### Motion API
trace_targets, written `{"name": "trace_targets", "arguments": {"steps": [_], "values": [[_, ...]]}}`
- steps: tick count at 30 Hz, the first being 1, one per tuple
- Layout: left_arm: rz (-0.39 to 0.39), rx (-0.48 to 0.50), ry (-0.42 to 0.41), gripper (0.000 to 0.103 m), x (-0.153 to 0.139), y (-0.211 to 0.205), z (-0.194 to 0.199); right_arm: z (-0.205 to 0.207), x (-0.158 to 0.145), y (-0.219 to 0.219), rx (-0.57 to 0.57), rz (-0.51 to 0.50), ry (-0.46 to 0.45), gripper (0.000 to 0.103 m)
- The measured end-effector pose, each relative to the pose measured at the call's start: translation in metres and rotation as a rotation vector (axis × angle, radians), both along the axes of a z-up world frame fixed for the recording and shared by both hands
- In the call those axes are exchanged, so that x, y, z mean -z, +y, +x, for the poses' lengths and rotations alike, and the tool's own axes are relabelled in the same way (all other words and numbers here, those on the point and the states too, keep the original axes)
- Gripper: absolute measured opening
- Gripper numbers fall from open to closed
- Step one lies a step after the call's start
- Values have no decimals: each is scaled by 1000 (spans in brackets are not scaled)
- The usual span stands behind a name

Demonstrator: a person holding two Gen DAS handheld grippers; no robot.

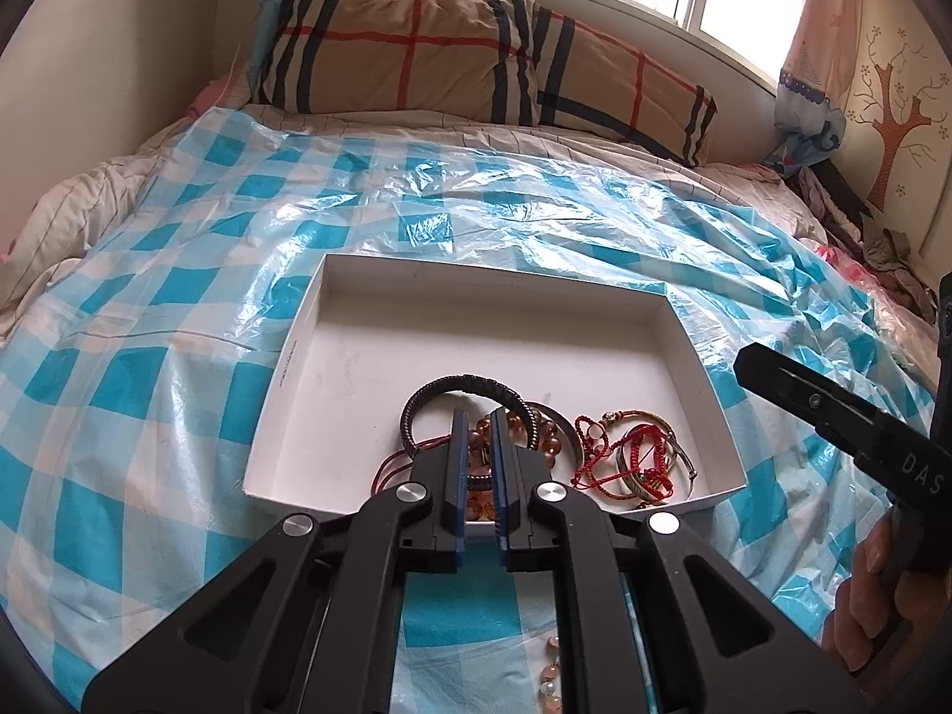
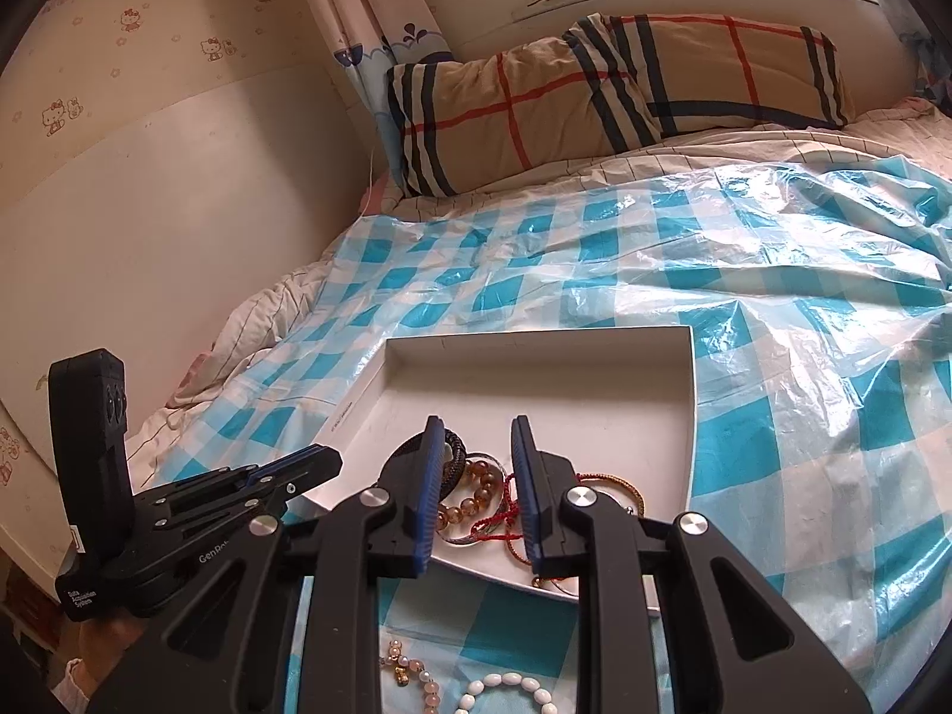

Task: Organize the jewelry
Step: 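Lower both bracelets into the tray and open both tools, then withdraw both open tools toward the pearl bracelet and the white bead bracelet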

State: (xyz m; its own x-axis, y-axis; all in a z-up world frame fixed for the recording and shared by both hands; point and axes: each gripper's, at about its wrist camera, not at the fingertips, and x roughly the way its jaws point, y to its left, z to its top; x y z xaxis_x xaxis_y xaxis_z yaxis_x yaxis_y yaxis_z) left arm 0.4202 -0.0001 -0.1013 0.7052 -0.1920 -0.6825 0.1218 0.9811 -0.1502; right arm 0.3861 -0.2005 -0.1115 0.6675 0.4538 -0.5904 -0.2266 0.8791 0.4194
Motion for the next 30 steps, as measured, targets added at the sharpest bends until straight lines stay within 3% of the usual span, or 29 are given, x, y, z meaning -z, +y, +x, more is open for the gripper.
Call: {"name": "trace_targets", "arguments": {"steps": [16, 23, 30], "values": [[37, 27, 27, 8, 2, -2, -40, -32, 6, -7, -15, -5, 56, 25], [89, 114, 89, 29, 22, -19, -67, -52, 23, -2, -38, -45, 122, 27], [126, 177, 153, 31, 46, -35, -82, -67, 53, 0, -49, -108, 221, 27]]}}
